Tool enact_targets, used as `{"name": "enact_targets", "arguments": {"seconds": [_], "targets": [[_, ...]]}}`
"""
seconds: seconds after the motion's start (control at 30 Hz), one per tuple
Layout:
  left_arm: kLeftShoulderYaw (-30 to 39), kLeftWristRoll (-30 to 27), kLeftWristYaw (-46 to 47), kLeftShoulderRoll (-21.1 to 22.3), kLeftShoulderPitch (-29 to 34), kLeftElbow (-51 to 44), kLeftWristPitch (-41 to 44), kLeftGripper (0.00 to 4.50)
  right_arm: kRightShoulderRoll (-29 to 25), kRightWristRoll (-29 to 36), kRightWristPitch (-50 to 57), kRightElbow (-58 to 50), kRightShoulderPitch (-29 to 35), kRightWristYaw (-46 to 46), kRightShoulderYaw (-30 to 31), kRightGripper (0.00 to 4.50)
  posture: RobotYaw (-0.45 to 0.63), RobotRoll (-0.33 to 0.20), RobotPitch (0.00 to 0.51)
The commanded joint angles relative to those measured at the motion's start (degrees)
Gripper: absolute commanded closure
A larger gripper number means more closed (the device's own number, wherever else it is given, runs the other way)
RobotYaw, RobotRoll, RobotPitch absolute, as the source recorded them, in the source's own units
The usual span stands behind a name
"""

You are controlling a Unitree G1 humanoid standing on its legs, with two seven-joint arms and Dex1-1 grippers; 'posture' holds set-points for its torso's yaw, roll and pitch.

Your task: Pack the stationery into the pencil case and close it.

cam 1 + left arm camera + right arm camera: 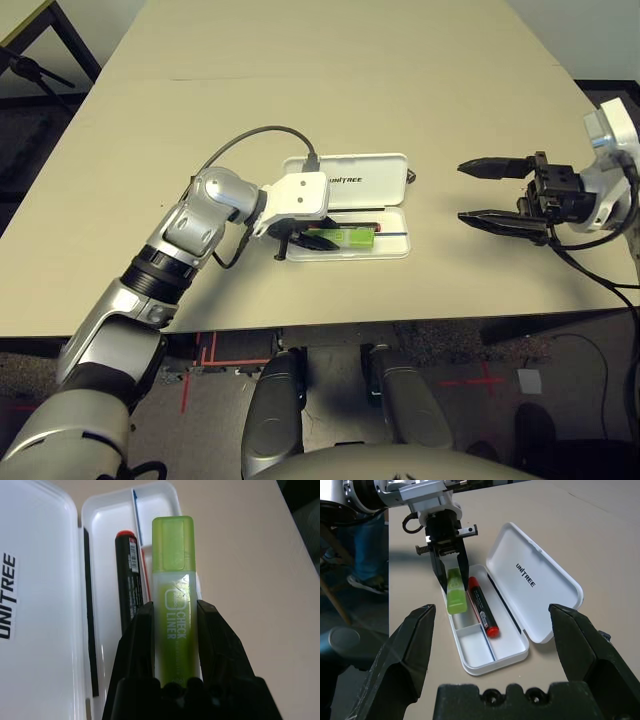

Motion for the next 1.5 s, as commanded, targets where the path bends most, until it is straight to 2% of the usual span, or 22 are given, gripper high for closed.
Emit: {"name": "enact_targets", "arguments": {"seconds": [0.03, 0.3, 0.6, 0.77, 0.97, 1.17, 1.5], "targets": [[-1.13, 2.14, -0.13, 0.48, -0.05, 0.38, 3.19, 3.42, -0.46, 0.24, -0.30, -0.89, 0.06, -0.34, -1.02, 0.00, -0.09, 0.000, 0.190], [-1.03, 3.52, 0.48, 0.72, 0.63, -1.81, 6.98, 3.42, 0.30, -0.35, -1.11, 0.66, -1.54, -0.66, -0.27, 0.00, -0.07, 0.000, 0.188], [0.55, 1.27, 0.63, 1.28, 1.52, -7.45, 12.50, 0.11, 0.00, -1.45, 0.87, 3.65, -4.21, -3.37, -0.23, 0.00, -0.06, 0.000, 0.190], [4.68, -3.18, 0.32, 3.37, 2.57, -14.10, 18.81, 0.05, -1.09, -4.96, 3.89, 6.54, -6.77, -8.22, 1.02, 0.00, -0.05, 0.000, 0.189], [10.43, -7.37, 1.64, 7.94, 3.43, -18.80, 23.93, 0.05, -0.71, -11.86, 3.29, 10.59, -10.24, -13.19, 4.20, 0.00, -0.02, 0.000, 0.192], [15.03, -9.83, 3.75, 11.87, 6.45, -20.55, 25.70, 0.05, 2.54, -21.53, 3.14, 17.51, -15.52, -20.31, 10.49, 0.00, 0.02, 0.000, 0.209], [18.75, -13.77, 7.13, 15.31, 12.04, -25.17, 28.77, 0.05, 10.89, -27.92, 2.59, 32.61, -25.14, -24.50, 13.82, 0.00, 0.05, 0.000, 0.250]]}}
